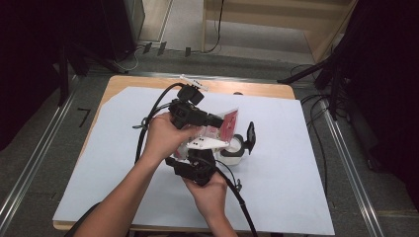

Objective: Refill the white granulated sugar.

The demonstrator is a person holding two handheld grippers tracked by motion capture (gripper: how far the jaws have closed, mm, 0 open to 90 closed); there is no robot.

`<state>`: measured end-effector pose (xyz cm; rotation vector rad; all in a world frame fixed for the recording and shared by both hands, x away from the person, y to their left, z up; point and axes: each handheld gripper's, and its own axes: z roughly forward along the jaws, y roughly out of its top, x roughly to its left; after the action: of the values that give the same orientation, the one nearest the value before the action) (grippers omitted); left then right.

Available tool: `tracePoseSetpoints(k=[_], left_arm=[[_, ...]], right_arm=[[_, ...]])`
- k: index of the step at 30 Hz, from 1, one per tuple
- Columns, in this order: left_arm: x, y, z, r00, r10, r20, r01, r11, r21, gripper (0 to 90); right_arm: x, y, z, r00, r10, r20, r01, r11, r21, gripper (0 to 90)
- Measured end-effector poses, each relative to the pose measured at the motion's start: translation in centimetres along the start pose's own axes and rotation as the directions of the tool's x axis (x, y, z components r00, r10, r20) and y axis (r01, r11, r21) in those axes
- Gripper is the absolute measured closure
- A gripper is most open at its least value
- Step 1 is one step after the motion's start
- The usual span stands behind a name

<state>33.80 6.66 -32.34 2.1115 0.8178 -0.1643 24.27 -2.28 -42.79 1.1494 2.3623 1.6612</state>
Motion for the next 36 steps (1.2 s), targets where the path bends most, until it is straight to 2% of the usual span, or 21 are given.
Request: tracePoseSetpoints(k=[4, 8, 12, 30, 36], left_arm=[[0.01, -0.01, 0.10, 1.0000, -0.003, -0.006, 0.003, 1.0000, 0.004, 82.1], [0.10, -0.04, 0.27, 0.9999, -0.008, 0.008, 0.008, 1.0000, 0.006, 81.8], [-0.01, -0.06, 0.25, 1.0000, 0.003, 0.009, -0.003, 0.9999, 0.012, 81.9], [0.13, 0.00, 0.35, 0.9999, -0.008, 0.013, 0.008, 0.9999, 0.008, 81.6], [-0.05, 0.07, 0.25, 0.9999, -0.001, 0.011, 0.001, 1.0000, 0.008, 81.4]], right_arm=[[-0.04, -0.06, -0.01, 1.0000, -0.002, 0.002, 0.002, 1.000, 0.003, 64.3], [-0.15, -0.16, 0.02, 1.0000, 0.001, 0.002, -0.001, 1.000, 0.006, 64.4], [0.10, -0.38, -0.01, 0.9994, -0.024, 0.024, 0.024, 1.000, -0.011, 64.4], [0.07, -0.33, -0.03, 0.9993, -0.019, 0.031, 0.019, 1.000, -0.005, 64.4], [0.11, -0.30, -0.04, 0.9993, -0.017, 0.034, 0.018, 1.000, -0.012, 64.4]])
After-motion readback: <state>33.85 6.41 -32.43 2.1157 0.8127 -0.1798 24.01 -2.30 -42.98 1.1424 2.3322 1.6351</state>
